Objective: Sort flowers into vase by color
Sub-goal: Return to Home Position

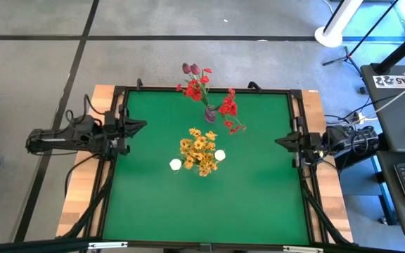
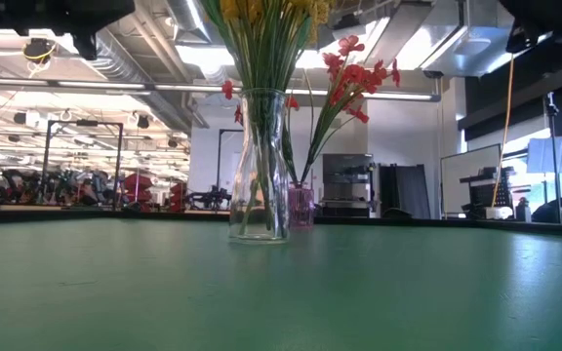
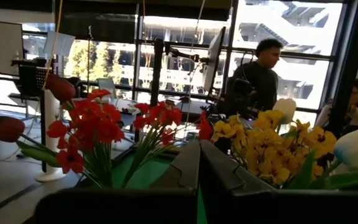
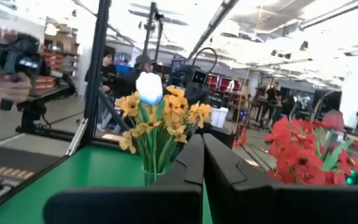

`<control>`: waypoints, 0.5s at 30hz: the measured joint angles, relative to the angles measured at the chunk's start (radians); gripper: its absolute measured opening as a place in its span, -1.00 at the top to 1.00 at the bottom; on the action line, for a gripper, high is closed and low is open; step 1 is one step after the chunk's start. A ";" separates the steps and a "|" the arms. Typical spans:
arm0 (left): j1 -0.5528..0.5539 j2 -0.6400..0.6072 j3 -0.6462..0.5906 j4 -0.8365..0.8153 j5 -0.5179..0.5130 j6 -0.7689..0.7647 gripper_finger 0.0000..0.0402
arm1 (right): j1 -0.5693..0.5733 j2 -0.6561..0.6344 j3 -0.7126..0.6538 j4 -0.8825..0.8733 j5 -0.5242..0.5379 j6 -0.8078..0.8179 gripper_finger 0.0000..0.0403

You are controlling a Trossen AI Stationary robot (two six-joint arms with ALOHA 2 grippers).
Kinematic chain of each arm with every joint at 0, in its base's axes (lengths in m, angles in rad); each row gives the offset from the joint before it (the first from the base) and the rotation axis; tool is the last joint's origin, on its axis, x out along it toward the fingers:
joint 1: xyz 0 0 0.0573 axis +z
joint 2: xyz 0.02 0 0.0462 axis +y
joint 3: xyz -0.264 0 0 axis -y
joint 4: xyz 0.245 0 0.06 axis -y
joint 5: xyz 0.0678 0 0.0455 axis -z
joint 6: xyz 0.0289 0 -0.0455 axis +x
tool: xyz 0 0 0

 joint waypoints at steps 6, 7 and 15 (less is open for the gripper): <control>0.027 0.001 0.000 0.005 0.026 -0.029 1.00 | 0.000 0.000 -0.011 -0.001 0.109 0.092 1.00; 0.029 0.006 0.000 0.007 0.026 -0.030 1.00 | 0.000 0.000 -0.011 -0.001 0.110 0.094 1.00; 0.045 0.040 0.000 0.002 0.026 -0.032 1.00 | 0.000 0.003 -0.011 -0.055 0.260 0.110 1.00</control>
